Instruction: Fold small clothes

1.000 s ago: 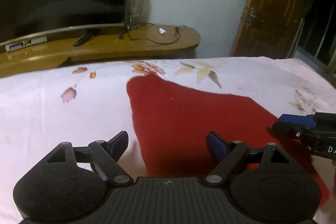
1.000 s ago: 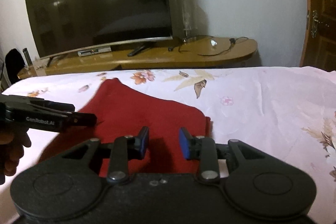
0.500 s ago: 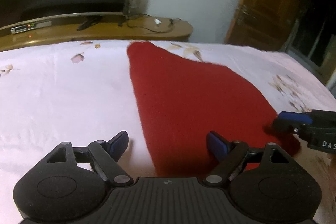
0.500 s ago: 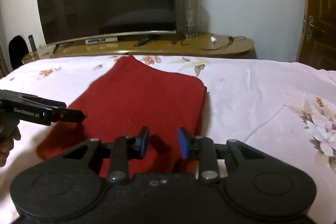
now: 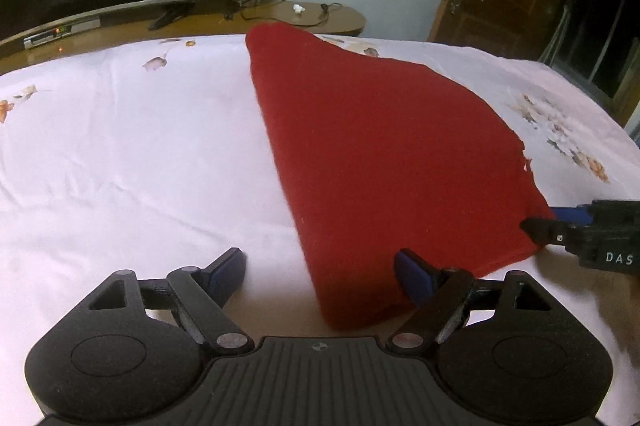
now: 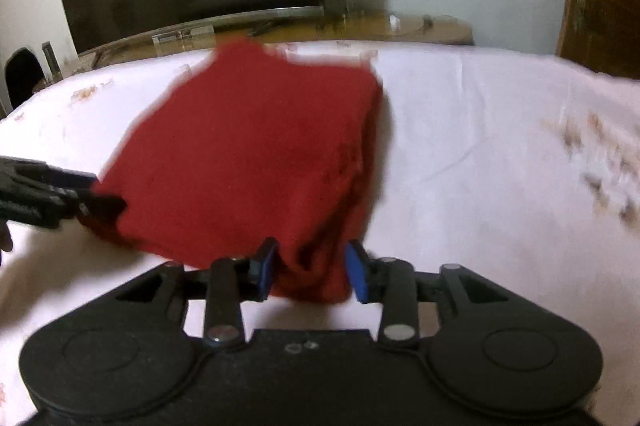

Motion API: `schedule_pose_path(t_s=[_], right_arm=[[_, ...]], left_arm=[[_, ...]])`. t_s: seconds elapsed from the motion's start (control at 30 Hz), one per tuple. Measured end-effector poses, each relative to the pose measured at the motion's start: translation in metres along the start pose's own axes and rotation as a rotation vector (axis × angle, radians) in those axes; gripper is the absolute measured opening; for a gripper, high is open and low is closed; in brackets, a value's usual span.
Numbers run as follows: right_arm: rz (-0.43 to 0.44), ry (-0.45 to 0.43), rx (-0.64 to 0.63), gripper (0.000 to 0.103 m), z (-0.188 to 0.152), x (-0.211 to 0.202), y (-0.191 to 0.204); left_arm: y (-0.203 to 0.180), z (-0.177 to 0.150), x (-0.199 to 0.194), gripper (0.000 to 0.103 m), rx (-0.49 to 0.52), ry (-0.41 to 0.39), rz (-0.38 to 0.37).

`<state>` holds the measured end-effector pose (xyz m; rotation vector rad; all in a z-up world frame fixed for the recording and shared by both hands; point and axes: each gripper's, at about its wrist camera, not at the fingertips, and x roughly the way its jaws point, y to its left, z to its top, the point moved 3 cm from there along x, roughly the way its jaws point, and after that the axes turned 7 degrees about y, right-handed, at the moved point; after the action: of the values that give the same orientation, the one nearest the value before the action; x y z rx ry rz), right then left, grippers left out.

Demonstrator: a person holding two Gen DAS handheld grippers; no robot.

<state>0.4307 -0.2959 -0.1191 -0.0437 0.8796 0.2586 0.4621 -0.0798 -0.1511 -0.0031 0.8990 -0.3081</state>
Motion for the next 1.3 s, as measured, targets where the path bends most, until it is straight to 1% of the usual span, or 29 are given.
schedule_pose_path(t_s=[0.1,0.2,0.27,0.37,0.4,0.43,0.5,0.6,0.7,0.77,0.83,0.9,0.97,1.03,1.13,1.3], right_arm=[[0.036,0.009,0.093,0.043,0.006,0.001,-0.009],[0.045,0.001,0.105,0.043,0.005,-0.001,-0.009],[0.069,-0.008,0.147,0.045,0.005,-0.005,-0.014],[0.128,-0.034,0.244,0.056,0.003,-0.014,-0.027],[0.147,-0.045,0.274,0.064,0.004,-0.017,-0.033],[0.169,-0.054,0.304,0.067,0.005,-0.018,-0.038],[0.213,-0.056,0.363,0.068,0.008,-0.018,-0.048],[0.282,-0.063,0.453,0.068,0.015,-0.014,-0.066],[0.344,-0.058,0.541,0.07,0.022,-0.001,-0.084],[0.37,-0.048,0.586,0.071,0.027,0.01,-0.093],[0.379,-0.04,0.598,0.071,0.031,0.019,-0.098],[0.386,-0.026,0.596,0.073,0.035,0.028,-0.1],[0.408,-0.001,0.594,0.073,0.038,0.039,-0.101],[0.43,0.016,0.592,0.076,0.039,0.046,-0.102],[0.462,0.024,0.576,0.077,0.044,0.053,-0.104],[0.508,0.047,0.544,0.077,0.052,0.055,-0.102]], left_arm=[[-0.003,0.003,-0.003,0.083,0.017,0.005,0.014],[-0.003,0.003,-0.006,0.083,0.019,0.009,0.011],[-0.002,0.006,-0.006,0.083,0.017,0.009,0.005],[0.002,0.011,-0.008,0.083,0.004,0.008,-0.024],[0.003,0.013,-0.008,0.083,0.006,0.01,-0.034],[0.006,0.014,-0.008,0.083,-0.004,0.007,-0.047],[0.011,0.022,-0.007,0.083,-0.024,0.012,-0.088],[0.021,0.034,-0.001,0.083,-0.09,0.02,-0.182],[0.035,0.047,0.012,0.083,-0.157,0.047,-0.267],[0.042,0.051,0.021,0.083,-0.194,0.067,-0.306],[0.05,0.055,0.033,0.083,-0.242,0.085,-0.349],[0.054,0.056,0.045,0.083,-0.271,0.1,-0.358],[0.056,0.056,0.053,0.083,-0.287,0.104,-0.388],[0.056,0.058,0.059,0.083,-0.301,0.109,-0.409],[0.053,0.062,0.066,0.083,-0.289,0.129,-0.438],[0.045,0.071,0.079,0.083,-0.236,0.157,-0.486]])
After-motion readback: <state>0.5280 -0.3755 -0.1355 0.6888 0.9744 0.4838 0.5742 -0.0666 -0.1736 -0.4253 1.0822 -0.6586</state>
